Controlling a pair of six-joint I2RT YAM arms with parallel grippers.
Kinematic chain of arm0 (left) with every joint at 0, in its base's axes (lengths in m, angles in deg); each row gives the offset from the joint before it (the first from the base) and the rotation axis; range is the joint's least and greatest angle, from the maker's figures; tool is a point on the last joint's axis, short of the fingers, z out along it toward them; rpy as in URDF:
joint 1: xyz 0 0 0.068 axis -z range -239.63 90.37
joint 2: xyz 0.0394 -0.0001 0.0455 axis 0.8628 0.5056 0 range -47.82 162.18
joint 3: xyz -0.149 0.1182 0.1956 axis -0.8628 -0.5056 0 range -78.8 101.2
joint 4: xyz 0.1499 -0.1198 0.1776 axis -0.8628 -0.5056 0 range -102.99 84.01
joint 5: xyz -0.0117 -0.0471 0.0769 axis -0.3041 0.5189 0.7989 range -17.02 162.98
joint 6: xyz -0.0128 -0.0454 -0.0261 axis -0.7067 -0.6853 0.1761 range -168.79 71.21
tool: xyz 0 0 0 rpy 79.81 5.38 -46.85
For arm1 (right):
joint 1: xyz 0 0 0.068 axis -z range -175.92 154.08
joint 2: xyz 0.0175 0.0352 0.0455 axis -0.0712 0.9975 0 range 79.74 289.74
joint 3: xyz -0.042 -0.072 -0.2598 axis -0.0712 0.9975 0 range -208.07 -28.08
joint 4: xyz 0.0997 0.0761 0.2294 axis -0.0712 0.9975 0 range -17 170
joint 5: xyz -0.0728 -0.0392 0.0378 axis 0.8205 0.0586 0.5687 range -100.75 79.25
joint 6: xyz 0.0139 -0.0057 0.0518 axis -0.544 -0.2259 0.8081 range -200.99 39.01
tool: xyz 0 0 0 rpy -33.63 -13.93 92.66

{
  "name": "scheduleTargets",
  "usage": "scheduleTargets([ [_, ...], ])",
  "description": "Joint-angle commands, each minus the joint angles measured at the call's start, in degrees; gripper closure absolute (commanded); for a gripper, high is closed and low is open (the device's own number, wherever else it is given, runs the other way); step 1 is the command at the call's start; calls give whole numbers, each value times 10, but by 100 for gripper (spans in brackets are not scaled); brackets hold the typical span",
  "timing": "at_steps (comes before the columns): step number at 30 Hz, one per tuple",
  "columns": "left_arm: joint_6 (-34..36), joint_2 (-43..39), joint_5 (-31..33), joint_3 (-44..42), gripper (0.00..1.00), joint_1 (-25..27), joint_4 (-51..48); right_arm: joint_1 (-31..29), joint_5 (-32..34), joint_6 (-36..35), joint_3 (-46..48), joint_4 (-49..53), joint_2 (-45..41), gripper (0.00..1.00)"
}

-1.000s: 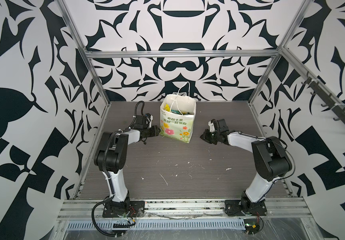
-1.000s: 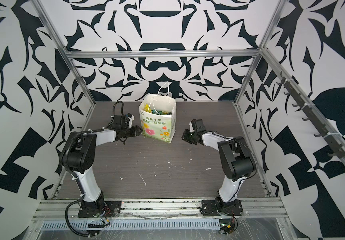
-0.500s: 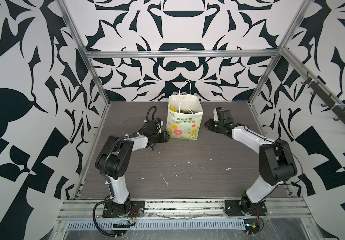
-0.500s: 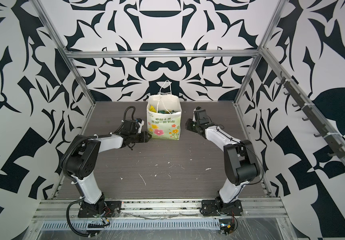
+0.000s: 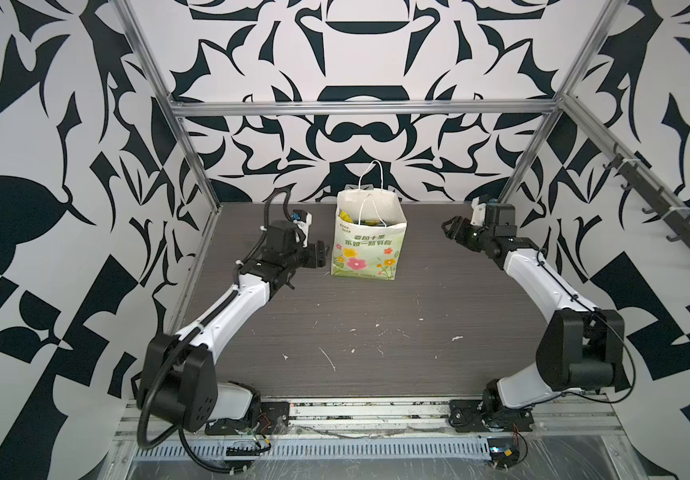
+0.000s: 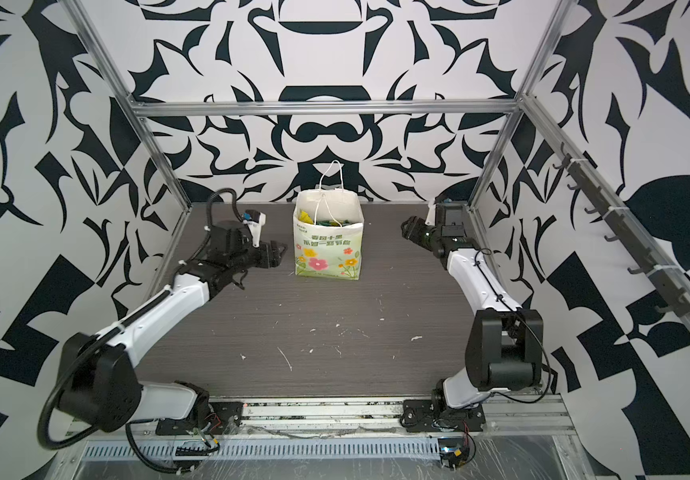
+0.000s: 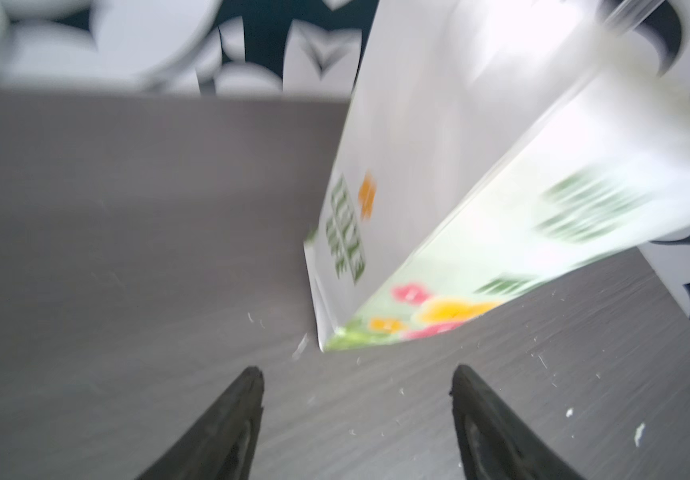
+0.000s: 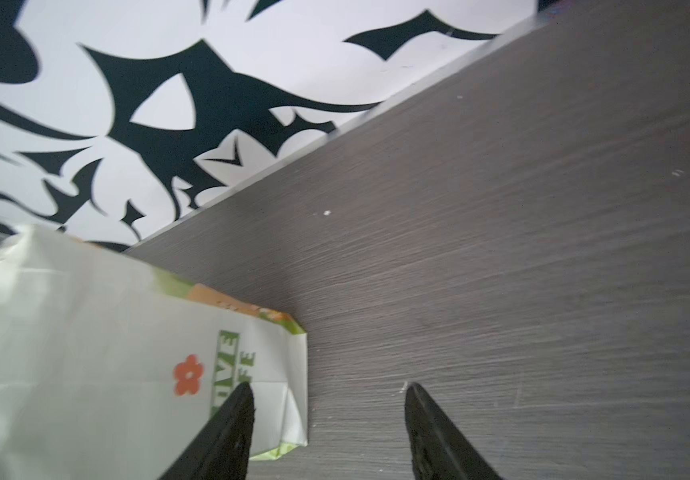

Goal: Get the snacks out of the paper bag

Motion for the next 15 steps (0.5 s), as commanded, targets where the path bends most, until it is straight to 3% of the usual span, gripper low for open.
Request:
scheduleTargets([
  [1, 67, 14, -29, 129, 19, -10, -110, -31, -40, -38, -75, 45, -9, 38],
  [4, 105, 94, -47, 287, 16, -10, -215, -76, 4, -68, -140, 100, 16, 38],
  [9, 120, 229, -60, 460, 16, -10, -284, -120, 7, -62, -263, 158, 87, 38],
  [14, 139, 343, -75, 575, 16, -9, -332, -156, 28, -73, -375, 227, 162, 38],
  [15, 145, 361, -75, 590, 12, -9, -336, -161, 41, -74, -393, 241, 175, 38],
])
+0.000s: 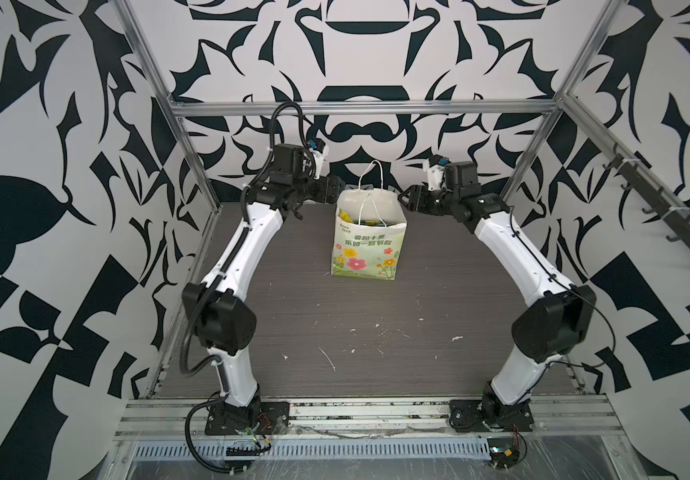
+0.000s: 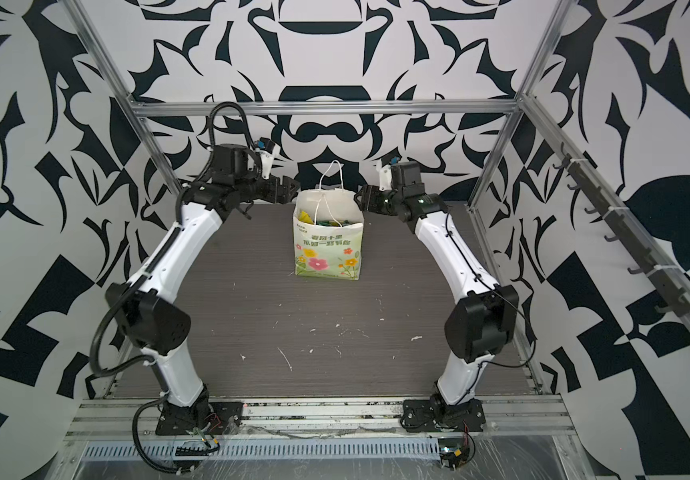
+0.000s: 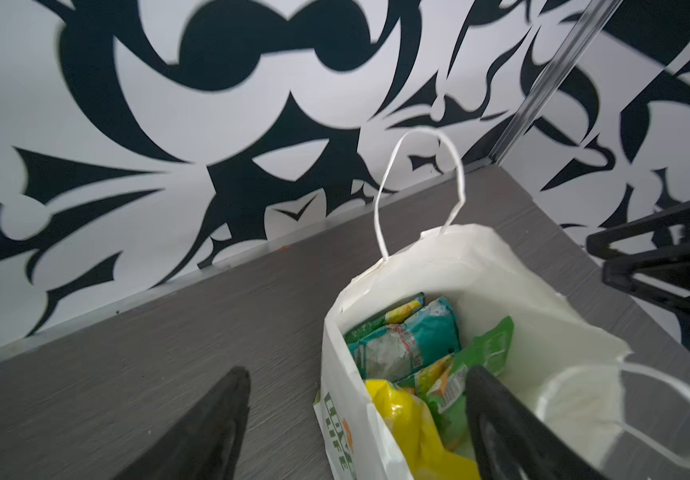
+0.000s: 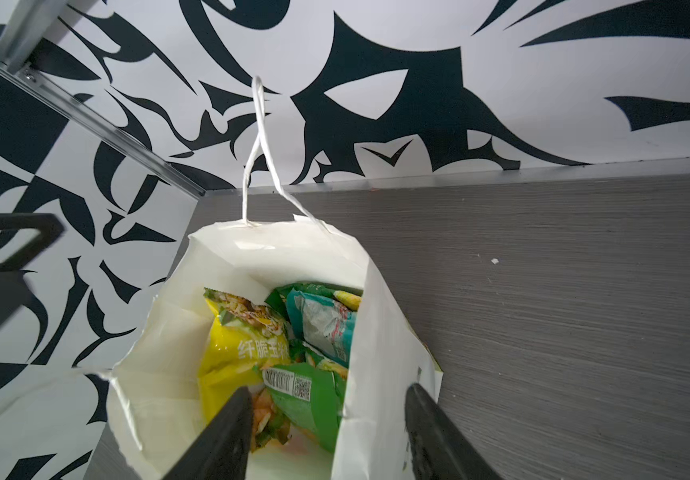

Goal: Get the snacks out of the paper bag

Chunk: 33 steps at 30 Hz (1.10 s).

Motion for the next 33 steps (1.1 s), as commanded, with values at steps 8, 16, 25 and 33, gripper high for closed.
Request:
scheduleTargets([
  [8, 43, 131, -6, 122, 12, 0, -79, -35, 93, -26, -175, 148, 114, 46],
  [16, 69, 176, -17, 165, 34, 7, -67, -42, 117, -21, -210, 156, 141, 75],
  [25, 98, 191, -30, 170, 46, 11, -61, -51, 132, -22, -244, 182, 161, 100],
  [33, 118, 189, -30, 173, 74, 14, -55, -60, 140, -27, -232, 155, 143, 100],
])
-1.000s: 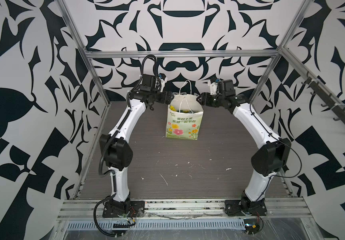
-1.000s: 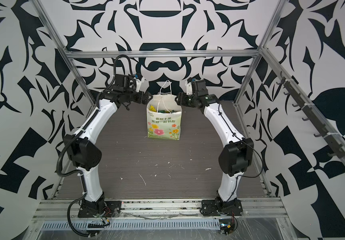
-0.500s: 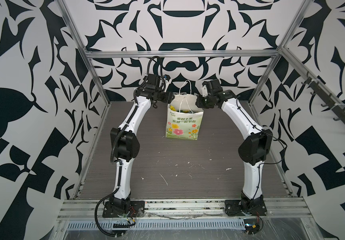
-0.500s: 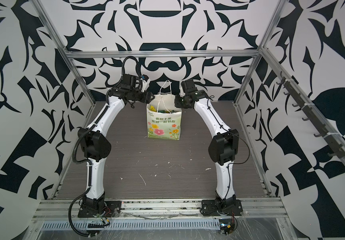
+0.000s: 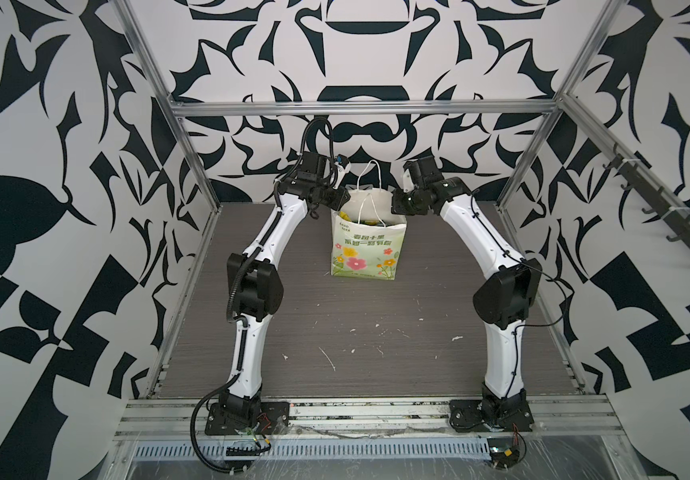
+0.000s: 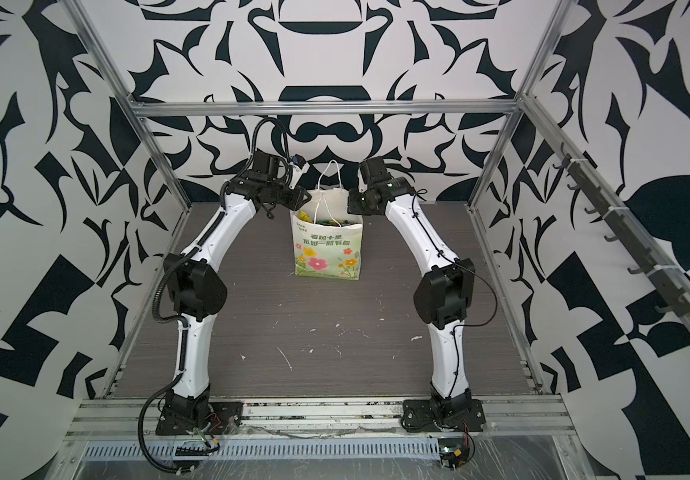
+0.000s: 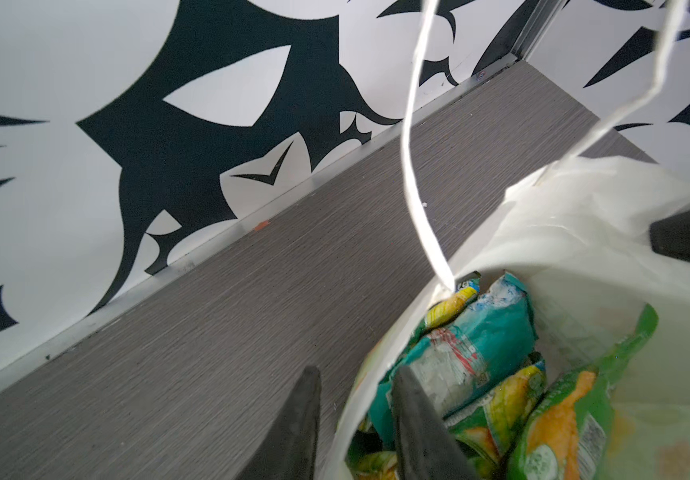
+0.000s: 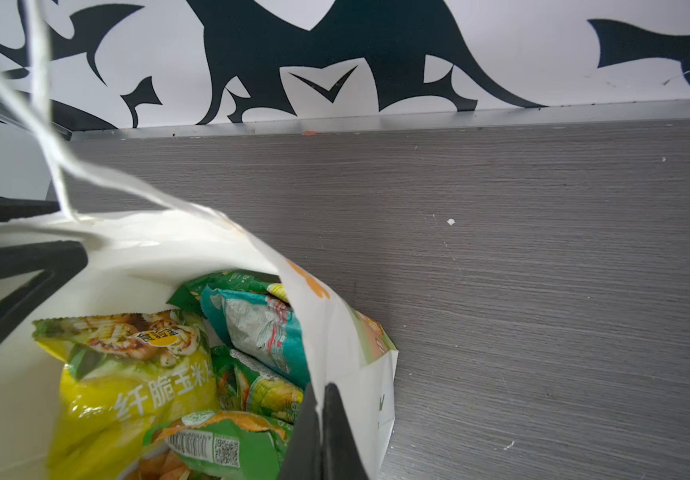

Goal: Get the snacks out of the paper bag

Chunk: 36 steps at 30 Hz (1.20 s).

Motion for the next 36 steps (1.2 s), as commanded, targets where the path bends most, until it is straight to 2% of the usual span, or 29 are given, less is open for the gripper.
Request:
scheduleTargets([
  [1, 18, 2, -8, 16, 81, 2, -6, -7, 7, -8, -11, -29, -30, 100],
  [2, 21, -1, -8, 15, 87, 2, -5, -7, 8, -7, -8, -32, -32, 100],
  [4, 22, -8, -5, 7, 88, 2, 2, -7, 9, -7, -1, -44, -35, 100],
  [6, 24, -16, -2, 0, 96, 2, 9, -7, 7, -6, 3, -54, -33, 100],
  [9, 30, -19, 1, -2, 100, 2, 8, -7, 8, -3, -10, -46, -22, 100],
  [15, 27, -36, 33, -24, 100, 3, 60, -7, 10, -3, -5, -84, -22, 100],
  [18, 17, -29, 54, 3, 100, 2, 67, -7, 10, -9, -36, -90, -6, 100],
  [23, 4, -34, 42, 43, 100, 4, 81, -7, -8, -15, -104, -100, 23, 100],
  [27, 11, -72, 33, 21, 100, 5, 103, -7, -27, -15, -112, -127, 18, 100],
  [30, 31, -129, 22, -59, 100, 17, 123, -7, -48, -15, -65, -163, -15, 100],
  [34, 67, -236, 50, -270, 100, 51, 239, -7, -107, 4, 69, -253, -85, 100],
  [36, 74, -280, 56, -355, 100, 65, 283, -9, -113, 14, 125, -265, -117, 92],
])
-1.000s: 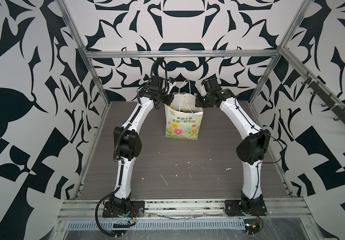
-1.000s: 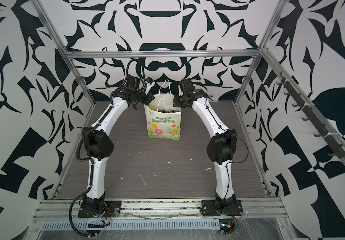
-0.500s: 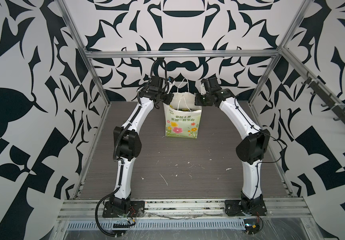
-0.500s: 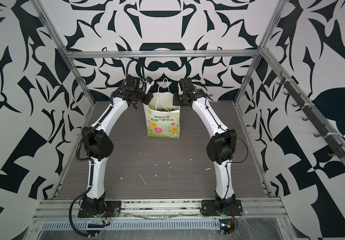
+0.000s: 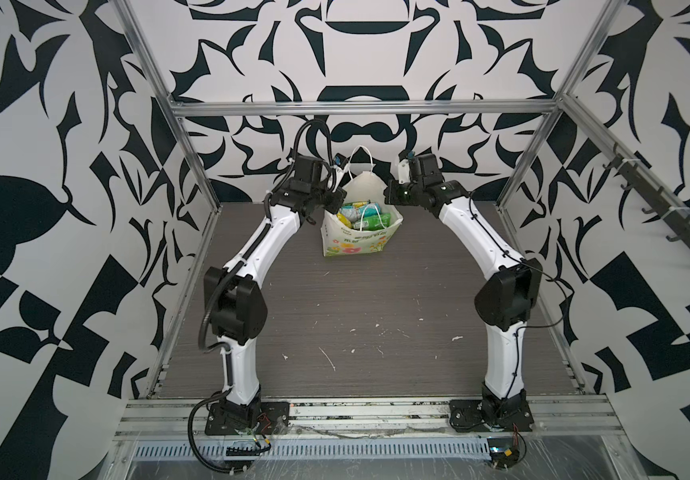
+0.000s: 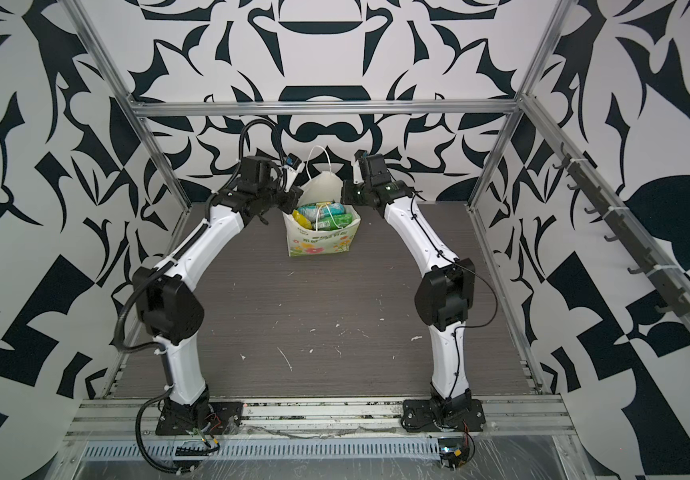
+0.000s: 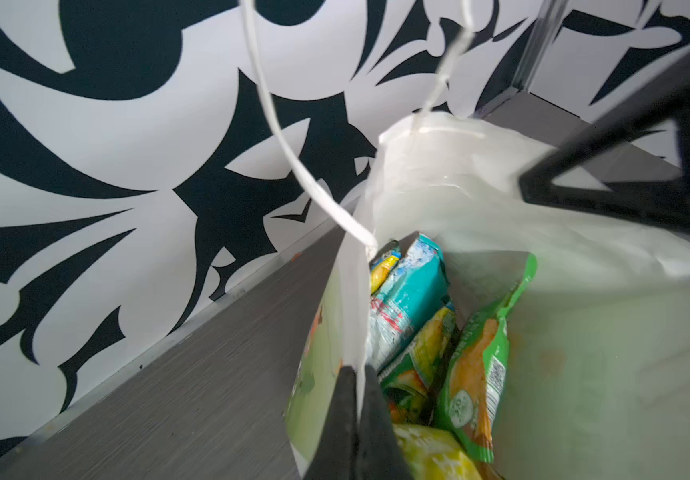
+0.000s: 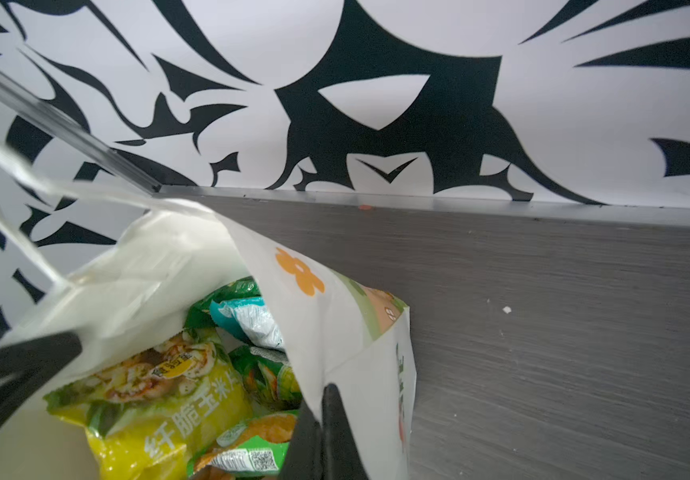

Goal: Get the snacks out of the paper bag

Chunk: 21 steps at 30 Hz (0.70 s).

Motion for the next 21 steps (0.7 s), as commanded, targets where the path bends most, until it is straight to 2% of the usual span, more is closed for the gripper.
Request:
scheduleTargets([
  [1, 29, -88, 4, -109, 100, 33, 138, -7, -48, 19, 75, -105, -94, 89],
  [4, 37, -140, 22, -205, 100, 50, 184, -7, -30, 24, 182, -137, -160, 81],
  [10, 54, -205, 30, -296, 100, 85, 195, -7, -13, -8, 316, -133, -284, 63],
  [14, 45, -222, 49, -316, 100, 86, 196, -7, -18, -40, 311, -63, -333, 57],
  [18, 48, -219, 66, -309, 100, 86, 199, -17, -77, -52, 262, 18, -332, 56],
  [21, 45, -205, 66, -281, 100, 87, 186, -37, -72, -44, 249, 52, -328, 56],
])
